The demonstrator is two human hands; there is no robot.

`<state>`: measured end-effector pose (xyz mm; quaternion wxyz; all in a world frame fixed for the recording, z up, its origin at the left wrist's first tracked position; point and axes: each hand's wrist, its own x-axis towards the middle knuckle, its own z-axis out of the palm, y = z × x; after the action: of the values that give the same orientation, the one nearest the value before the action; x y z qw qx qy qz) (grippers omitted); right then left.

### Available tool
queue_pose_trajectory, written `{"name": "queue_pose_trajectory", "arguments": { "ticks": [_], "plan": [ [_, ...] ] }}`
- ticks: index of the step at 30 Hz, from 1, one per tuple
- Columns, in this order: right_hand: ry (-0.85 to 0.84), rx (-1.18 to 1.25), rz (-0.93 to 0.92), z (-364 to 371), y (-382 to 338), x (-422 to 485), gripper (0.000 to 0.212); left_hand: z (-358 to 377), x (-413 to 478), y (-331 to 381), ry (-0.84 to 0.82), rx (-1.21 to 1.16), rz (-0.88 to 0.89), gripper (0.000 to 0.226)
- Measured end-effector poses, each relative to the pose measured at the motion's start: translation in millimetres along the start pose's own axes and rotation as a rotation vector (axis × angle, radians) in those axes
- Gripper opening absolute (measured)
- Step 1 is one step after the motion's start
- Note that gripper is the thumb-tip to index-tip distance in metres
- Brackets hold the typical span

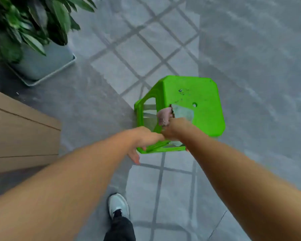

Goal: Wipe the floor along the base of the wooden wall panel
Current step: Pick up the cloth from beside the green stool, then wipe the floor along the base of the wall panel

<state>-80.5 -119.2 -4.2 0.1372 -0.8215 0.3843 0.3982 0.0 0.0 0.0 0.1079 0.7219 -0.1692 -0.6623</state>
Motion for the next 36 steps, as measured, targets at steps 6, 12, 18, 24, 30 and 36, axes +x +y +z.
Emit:
{"name": "queue_pose_trajectory", "arguments": {
  "ticks": [6, 12, 18, 24, 30, 36],
  "plan": [
    [0.307, 0.338, 0.011, 24.6, 40.2, 42.6, 0.039, 47.3, 81.5, 26.7, 0.18, -0.297, 0.12, 0.049],
    [0.302, 0.859, 0.098, 26.5, 61.0, 72.7, 0.02, 63.4, 120.1, 40.3, 0.448, -0.622, 0.23, 0.051],
    [0.361, 0.906, 0.102, 28.9, 46.7, 77.7, 0.03, 45.5, 123.6, 24.6, 0.254, -0.989, 0.192, 0.024],
    [0.325, 0.592, -0.291, 46.9, -74.8, 70.4, 0.022, -3.6, 106.2, -72.7, 0.437, -1.112, 0.108, 0.025],
    [0.128, 0.498, -0.478, 150.4, -225.8, 114.0, 0.022, -26.5, 135.1, -248.1, 0.607, -1.239, -0.072, 0.025],
    [0.109, 0.177, -0.766, 290.5, -320.0, 194.9, 0.03, -15.3, 237.5, -385.5, 0.778, -1.151, -0.071, 0.031]
  ]
}}
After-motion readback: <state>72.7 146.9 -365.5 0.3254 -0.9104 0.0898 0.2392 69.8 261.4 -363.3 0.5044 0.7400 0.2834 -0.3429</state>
